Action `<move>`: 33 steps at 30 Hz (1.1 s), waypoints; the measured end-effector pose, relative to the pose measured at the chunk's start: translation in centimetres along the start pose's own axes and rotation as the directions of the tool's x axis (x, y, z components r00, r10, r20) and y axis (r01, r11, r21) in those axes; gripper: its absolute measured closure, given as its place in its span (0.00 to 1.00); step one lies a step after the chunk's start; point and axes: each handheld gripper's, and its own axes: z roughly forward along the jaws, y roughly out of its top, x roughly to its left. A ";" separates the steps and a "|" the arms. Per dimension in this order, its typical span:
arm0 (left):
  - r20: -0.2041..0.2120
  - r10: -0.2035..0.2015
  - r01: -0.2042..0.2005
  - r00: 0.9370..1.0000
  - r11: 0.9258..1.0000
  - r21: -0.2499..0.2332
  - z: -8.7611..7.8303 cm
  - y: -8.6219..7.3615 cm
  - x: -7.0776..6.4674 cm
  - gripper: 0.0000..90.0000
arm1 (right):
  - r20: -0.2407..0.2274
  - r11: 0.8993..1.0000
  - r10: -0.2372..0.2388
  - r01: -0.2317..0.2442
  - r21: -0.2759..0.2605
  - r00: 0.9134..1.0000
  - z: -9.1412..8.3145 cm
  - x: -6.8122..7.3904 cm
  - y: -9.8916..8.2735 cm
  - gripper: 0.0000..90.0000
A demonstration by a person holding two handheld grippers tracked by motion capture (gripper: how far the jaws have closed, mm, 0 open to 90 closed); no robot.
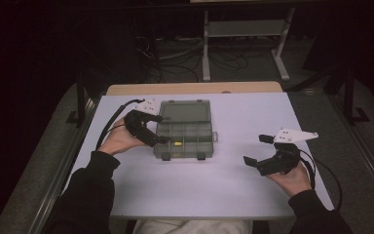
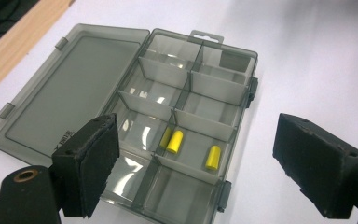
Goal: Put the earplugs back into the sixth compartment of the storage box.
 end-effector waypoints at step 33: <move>-0.123 -0.188 0.153 0.974 0.956 -0.251 -4.6 -7.5 -1.0 0.00 | 0.008 1.000 0.005 -0.005 0.001 1.000 -0.1 -0.1 -0.1 0.00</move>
